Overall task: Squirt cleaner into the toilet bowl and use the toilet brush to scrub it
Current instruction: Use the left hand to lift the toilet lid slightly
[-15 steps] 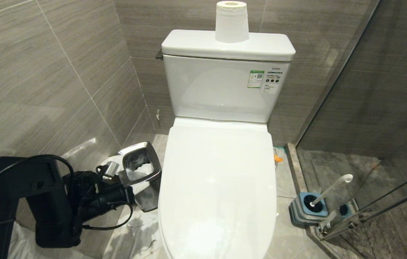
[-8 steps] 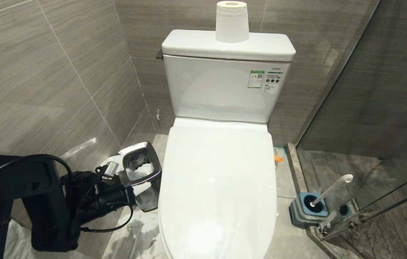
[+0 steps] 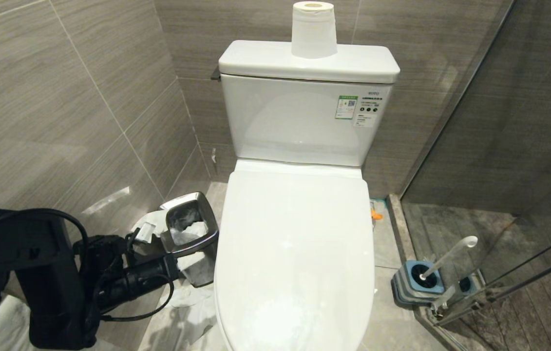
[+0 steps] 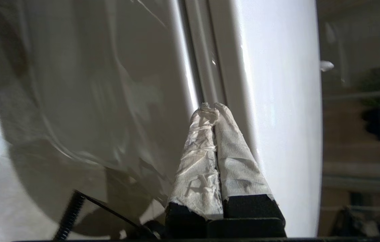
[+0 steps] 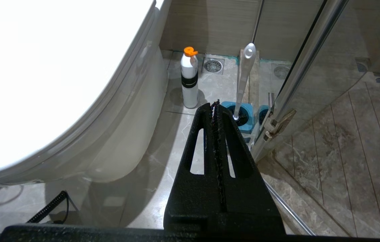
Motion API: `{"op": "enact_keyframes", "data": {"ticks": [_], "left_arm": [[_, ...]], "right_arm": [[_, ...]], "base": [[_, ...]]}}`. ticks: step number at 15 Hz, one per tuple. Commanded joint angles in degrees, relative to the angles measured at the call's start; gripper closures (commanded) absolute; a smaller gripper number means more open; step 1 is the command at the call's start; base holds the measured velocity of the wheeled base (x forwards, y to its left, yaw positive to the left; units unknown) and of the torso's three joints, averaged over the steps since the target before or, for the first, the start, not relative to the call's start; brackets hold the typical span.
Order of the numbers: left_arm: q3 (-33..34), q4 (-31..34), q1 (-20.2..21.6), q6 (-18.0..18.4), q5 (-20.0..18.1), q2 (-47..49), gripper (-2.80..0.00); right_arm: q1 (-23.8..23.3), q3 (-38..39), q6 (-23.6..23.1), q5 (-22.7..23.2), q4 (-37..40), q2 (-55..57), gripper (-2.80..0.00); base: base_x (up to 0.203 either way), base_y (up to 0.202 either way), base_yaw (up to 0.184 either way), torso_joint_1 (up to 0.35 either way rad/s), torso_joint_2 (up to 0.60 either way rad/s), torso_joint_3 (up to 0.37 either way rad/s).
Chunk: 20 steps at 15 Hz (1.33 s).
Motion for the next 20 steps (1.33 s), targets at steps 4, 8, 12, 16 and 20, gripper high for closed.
{"op": "enact_keyframes", "data": {"ticks": [4, 8, 12, 16, 20], "left_arm": [[2.5, -0.6, 1.9, -0.2, -13.1, 0.3, 0.00], [3.4, -1.3, 4.0, 0.8, -18.4, 2.0, 0.00], [3.9, -3.4, 4.0, 2.4, -18.6, 3.5, -2.80], [6.9, -3.6, 3.6, 2.6, -18.6, 2.8, -2.80], [10.7, -6.0, 1.9, 2.5, -19.3, 1.6, -2.80]], "right_arm": [[0.0, 0.0, 0.0, 0.0, 0.0, 0.0, 0.00], [-0.1, 0.0, 0.1, 0.0, 0.0, 0.0, 0.00], [0.0, 0.0, 0.0, 0.0, 0.0, 0.0, 0.00], [0.0, 0.0, 0.0, 0.0, 0.0, 0.0, 0.00], [0.0, 0.0, 0.1, 0.0, 0.0, 0.0, 0.00]], "base": [[0.000, 0.000, 0.000, 0.000, 0.00, 0.000], [0.000, 0.000, 0.000, 0.000, 0.00, 0.000], [0.000, 0.000, 0.000, 0.000, 0.00, 0.000], [0.000, 0.000, 0.000, 0.000, 0.00, 0.000], [0.000, 0.000, 0.000, 0.000, 0.00, 0.000]]}}
